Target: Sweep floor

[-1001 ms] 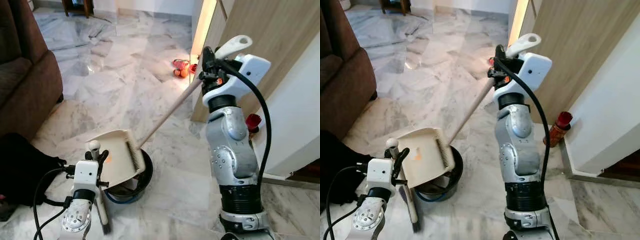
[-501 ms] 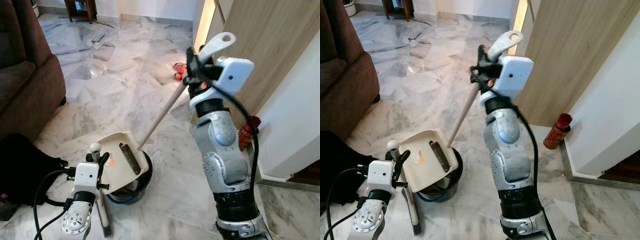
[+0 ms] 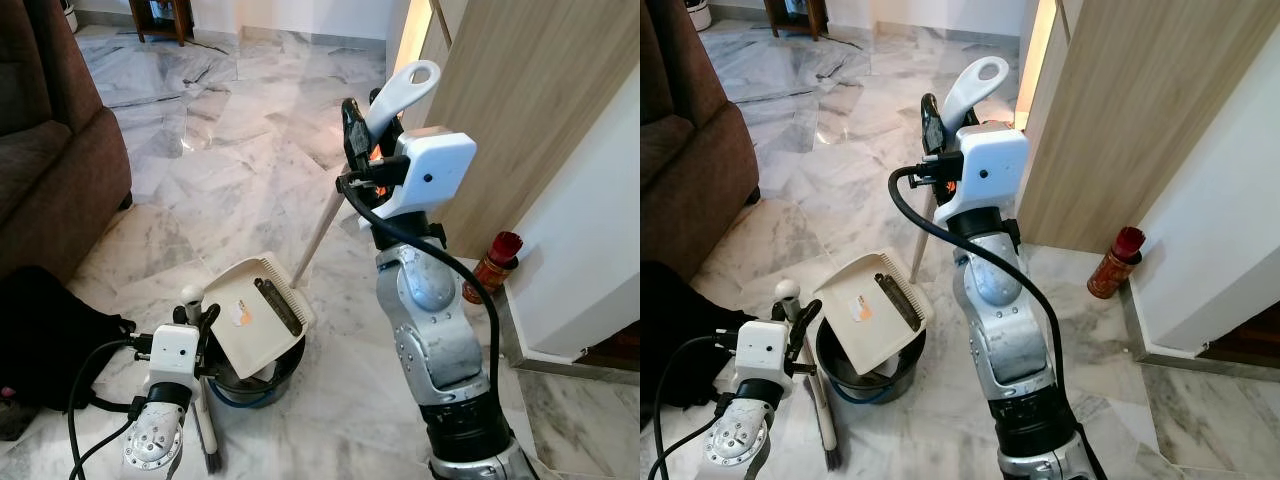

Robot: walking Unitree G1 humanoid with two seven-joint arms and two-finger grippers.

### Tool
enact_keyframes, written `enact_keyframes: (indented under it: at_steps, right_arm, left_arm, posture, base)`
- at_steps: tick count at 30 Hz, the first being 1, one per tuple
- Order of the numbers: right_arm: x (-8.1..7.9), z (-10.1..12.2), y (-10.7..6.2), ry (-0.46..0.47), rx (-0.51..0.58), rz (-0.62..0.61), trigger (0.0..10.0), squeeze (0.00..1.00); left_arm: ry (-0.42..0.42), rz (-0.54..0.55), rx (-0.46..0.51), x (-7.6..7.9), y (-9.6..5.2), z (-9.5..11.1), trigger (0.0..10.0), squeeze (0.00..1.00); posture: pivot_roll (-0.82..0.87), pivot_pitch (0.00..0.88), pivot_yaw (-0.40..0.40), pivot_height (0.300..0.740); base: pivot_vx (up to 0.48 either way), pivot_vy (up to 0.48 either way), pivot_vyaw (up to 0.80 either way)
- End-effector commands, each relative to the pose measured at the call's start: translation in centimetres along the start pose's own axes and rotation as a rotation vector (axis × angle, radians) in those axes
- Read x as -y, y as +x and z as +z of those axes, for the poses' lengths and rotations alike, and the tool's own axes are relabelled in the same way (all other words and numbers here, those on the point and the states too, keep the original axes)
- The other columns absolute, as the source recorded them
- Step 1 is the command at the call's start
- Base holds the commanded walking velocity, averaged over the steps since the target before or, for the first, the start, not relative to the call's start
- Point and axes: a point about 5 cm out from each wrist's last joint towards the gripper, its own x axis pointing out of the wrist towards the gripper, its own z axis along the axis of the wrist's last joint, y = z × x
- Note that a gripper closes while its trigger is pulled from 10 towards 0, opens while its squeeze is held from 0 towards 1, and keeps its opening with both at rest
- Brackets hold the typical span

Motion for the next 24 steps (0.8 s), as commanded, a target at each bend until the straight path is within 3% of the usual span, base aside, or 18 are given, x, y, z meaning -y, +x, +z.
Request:
enact_keyframes:
  at_steps: [1,7,11,14,16,24]
  right_arm:
    - [-0.8,2.6,0.1,0.015,0.141,0.015,10.0,0.0]
    - [-2.5,2.9,-0.7,-0.007,0.178,0.092,10.0,0.0]
    - [-2.9,3.0,-0.8,-0.028,0.191,0.114,10.0,0.0]
    - [-3.3,3.1,-1.0,-0.076,0.214,0.151,10.0,0.0]
    - [-4.0,3.2,-1.3,-0.163,0.248,0.213,10.0,0.0]
    - [-4.8,3.1,-1.9,-0.174,0.249,0.255,10.0,0.0]
  left_arm:
    - [0.012,-0.014,0.036,0.1,0.0,0.6,10.0,0.0]
    - [0.018,-0.017,0.033,-0.1,-0.1,0.5,10.0,0.0]
    - [0.018,-0.016,0.034,-0.1,-0.1,0.5,10.0,0.0]
    - [0.016,-0.015,0.035,-0.1,0.0,0.5,10.0,0.0]
    - [0.016,-0.018,0.032,0.0,0.0,0.5,10.0,0.0]
    - [0.019,-0.013,0.021,-0.3,-0.3,0.4,10.0,0.0]
  posture:
    - [0.14,0.109,-0.065,0.74]
    - [0.15,0.105,-0.063,0.74]
    - [0.15,0.108,-0.064,0.74]
    - [0.15,0.114,-0.065,0.74]
    - [0.15,0.116,-0.064,0.74]
    - [0.16,0.14,-0.062,0.74]
  base:
    - [0.0,0.0,0.0]
    - [0.0,0.0,0.0]
    - [0.0,0.0,0.0]
    - [0.0,0.0,0.0]
    - [0.0,0.0,0.0]
    - [0.0,0.0,0.0]
